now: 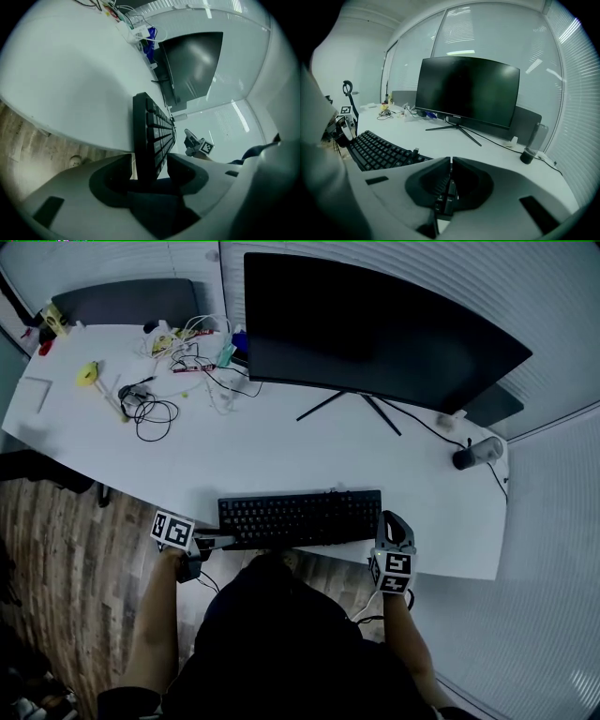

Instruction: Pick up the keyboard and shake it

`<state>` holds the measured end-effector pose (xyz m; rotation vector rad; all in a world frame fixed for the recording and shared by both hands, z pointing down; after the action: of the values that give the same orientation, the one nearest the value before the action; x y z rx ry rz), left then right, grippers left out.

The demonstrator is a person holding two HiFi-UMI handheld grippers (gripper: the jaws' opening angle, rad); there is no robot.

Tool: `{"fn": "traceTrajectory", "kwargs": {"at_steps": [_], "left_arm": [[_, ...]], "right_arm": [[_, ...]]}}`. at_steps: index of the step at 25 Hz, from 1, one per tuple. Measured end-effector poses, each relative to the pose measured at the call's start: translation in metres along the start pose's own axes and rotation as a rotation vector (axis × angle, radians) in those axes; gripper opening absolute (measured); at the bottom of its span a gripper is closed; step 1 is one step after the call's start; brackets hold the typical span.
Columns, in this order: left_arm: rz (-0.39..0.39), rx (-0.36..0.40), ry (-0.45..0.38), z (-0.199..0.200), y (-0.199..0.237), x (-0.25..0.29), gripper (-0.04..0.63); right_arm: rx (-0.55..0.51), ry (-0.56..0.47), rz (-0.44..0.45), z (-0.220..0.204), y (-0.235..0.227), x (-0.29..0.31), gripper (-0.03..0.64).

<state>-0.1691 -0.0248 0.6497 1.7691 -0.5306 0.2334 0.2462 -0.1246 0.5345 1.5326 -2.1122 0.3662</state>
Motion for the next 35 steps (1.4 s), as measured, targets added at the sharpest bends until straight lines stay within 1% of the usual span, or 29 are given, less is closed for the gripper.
{"fn": "traceTrajectory", "kwargs": {"at_steps": [1,3,4,10,14,16,18,19,22,23,24,25,26,29,32,34,35], "left_arm": [[-0.006,-0.002,-0.001,-0.001,-0.001,0.002,0.252],[-0.007,-0.013,-0.011,-0.003,-0.001,0.007,0.204],[-0.008,-0.025,-0.019,-0.003,-0.001,0.008,0.194],[-0.015,-0.072,-0.046,-0.017,-0.002,0.002,0.166],[-0.019,-0.105,-0.068,-0.039,0.002,-0.015,0.161],[0.011,-0.106,-0.062,-0.05,0.008,-0.028,0.161],[0.036,-0.11,-0.058,-0.058,0.011,-0.04,0.161],[0.035,-0.112,-0.06,-0.06,0.012,-0.044,0.161],[0.001,-0.122,-0.08,-0.061,0.013,-0.051,0.161],[0.0,-0.12,-0.081,-0.06,0.013,-0.052,0.161],[0.006,-0.116,-0.08,-0.059,0.014,-0.054,0.161],[0.014,-0.112,-0.078,-0.059,0.015,-0.055,0.161],[0.023,-0.106,-0.076,-0.058,0.015,-0.056,0.161],[0.04,-0.079,-0.088,-0.053,0.01,-0.061,0.16],[0.051,-0.057,-0.137,-0.046,0.0,-0.07,0.154],[0.028,-0.033,-0.185,-0.036,-0.012,-0.075,0.146],[0.013,-0.006,-0.205,-0.03,-0.018,-0.076,0.143]], "right_arm": [[0.0,0.005,-0.004,-0.001,-0.001,0.0,0.029],[0.004,0.01,-0.012,-0.002,-0.003,0.001,0.029],[0.006,0.012,-0.014,-0.003,-0.003,0.001,0.029],[0.008,0.036,0.001,-0.01,-0.002,0.002,0.029],[0.026,0.074,0.051,-0.018,-0.001,0.002,0.029],[0.042,0.099,0.093,-0.023,-0.001,0.002,0.029],[0.083,0.134,0.168,-0.027,-0.001,0.003,0.029],[0.113,0.156,0.216,-0.03,-0.001,0.004,0.029],[0.231,0.237,0.376,-0.037,0.002,0.01,0.037],[0.267,0.269,0.432,-0.039,0.003,0.013,0.09],[0.296,0.304,0.485,-0.041,0.006,0.016,0.202],[0.318,0.338,0.529,-0.043,0.008,0.018,0.218],[0.333,0.365,0.559,-0.045,0.01,0.022,0.219],[0.366,0.413,0.589,-0.05,0.011,0.032,0.229],[0.398,0.431,0.613,-0.053,0.012,0.037,0.241],[0.416,0.439,0.623,-0.055,0.012,0.038,0.242],[0.425,0.439,0.623,-0.057,0.012,0.038,0.242]]}}
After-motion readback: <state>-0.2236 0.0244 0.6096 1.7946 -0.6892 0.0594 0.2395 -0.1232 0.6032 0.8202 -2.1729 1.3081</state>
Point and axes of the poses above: the fingertips, and each gripper's own axes: x forward along the fingers, y to its left, z out of its top, the point moved 6 cm from there along -x, backward along the fingers, and after that the axes turned 7 degrees about x, right-handed, at the moved point
